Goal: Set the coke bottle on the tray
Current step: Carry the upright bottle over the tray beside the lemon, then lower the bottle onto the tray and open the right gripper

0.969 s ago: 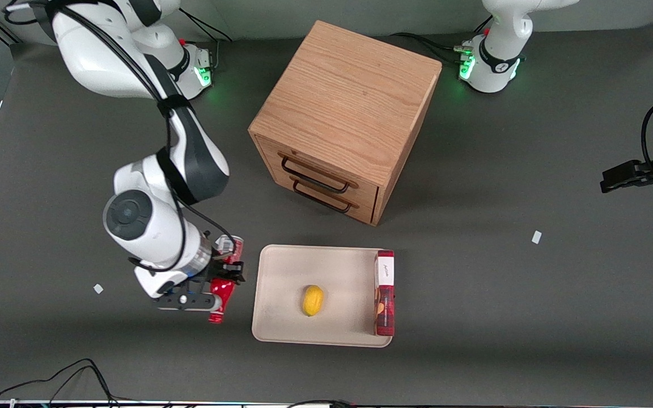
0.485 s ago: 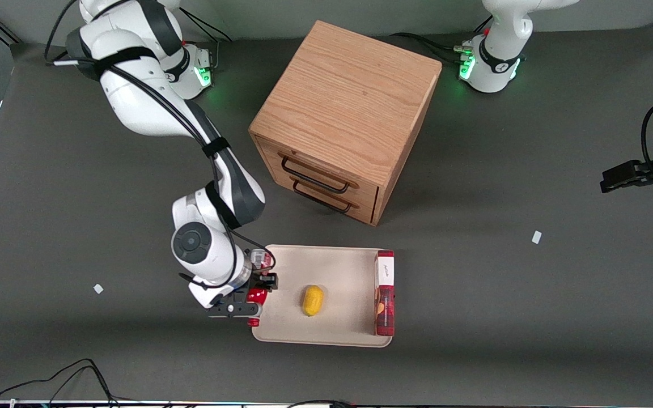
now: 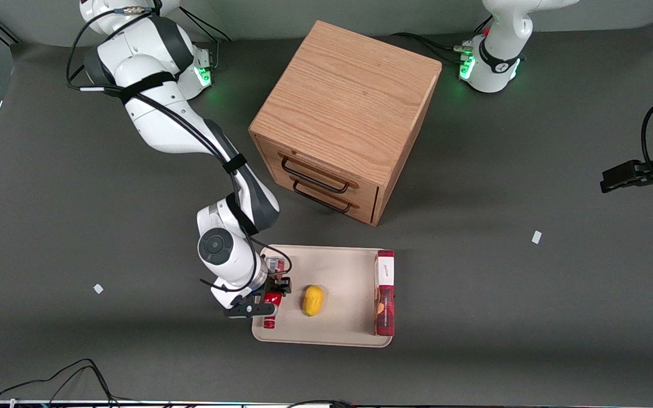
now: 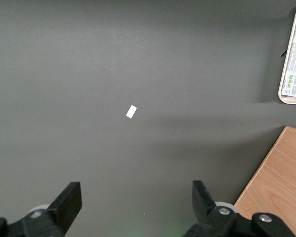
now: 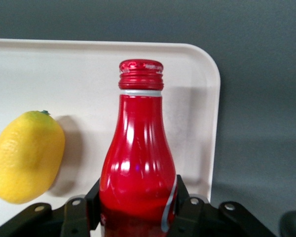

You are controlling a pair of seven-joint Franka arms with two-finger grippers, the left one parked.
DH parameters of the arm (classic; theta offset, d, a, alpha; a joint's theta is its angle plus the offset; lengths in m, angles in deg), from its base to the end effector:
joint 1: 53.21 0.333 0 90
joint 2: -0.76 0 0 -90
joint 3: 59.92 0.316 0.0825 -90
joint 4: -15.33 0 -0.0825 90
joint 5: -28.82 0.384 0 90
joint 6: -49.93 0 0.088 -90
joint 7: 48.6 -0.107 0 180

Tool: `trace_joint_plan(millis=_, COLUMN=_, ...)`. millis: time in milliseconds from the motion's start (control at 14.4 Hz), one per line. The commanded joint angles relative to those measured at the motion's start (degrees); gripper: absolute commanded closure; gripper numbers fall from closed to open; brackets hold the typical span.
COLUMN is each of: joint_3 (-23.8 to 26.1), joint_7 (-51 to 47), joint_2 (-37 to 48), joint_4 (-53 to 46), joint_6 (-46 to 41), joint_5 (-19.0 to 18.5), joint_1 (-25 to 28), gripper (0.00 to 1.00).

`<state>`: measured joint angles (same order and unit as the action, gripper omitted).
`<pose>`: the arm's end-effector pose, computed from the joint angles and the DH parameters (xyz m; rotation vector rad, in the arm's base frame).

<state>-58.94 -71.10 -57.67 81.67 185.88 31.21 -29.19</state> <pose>0.7103 0.3270 0.1891 -3.0117 -0.0104 -0.2422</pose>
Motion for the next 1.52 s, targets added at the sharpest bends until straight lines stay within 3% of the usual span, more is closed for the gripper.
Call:
trace_joint_plan(millis=0, joint_3=-0.37, joint_7=1.06, joint_2=-1.25, joint_4=-2.7, joint_6=0.28, joint_5=0.07, joint_1=0.41, gripper=0.64)
trace_joint_plan(millis=138, joint_3=-0.45, joint_7=0.97, joint_2=-1.69, joint_4=-2.62, joint_6=0.72, joint_5=0.07, joint_1=0.41, gripper=0.51)
trace_joint_plan(millis=208, joint_3=-0.45, joint_7=0.88, joint_2=-1.69, joint_4=-2.53, joint_6=1.33, joint_5=0.07, joint_1=0.41, gripper=0.37)
trace_joint_plan(millis=277, joint_3=-0.45, joint_7=0.88, joint_2=-1.69, joint_4=-2.35, joint_6=1.6, joint_5=0.07, joint_1=0.41, gripper=0.33)
trace_joint_plan(millis=415, joint_3=-0.45, joint_7=0.71, joint_2=-1.69, joint_4=-2.26, joint_6=1.6, joint_5=0.07, joint_1=0.41, gripper=0.0)
trace_joint_plan(millis=1454, joint_3=-0.54, joint_7=0.71, joint_2=0.93, joint_4=-2.09, joint_6=1.34, joint_5=-0.1, joint_1=0.15, gripper=0.0)
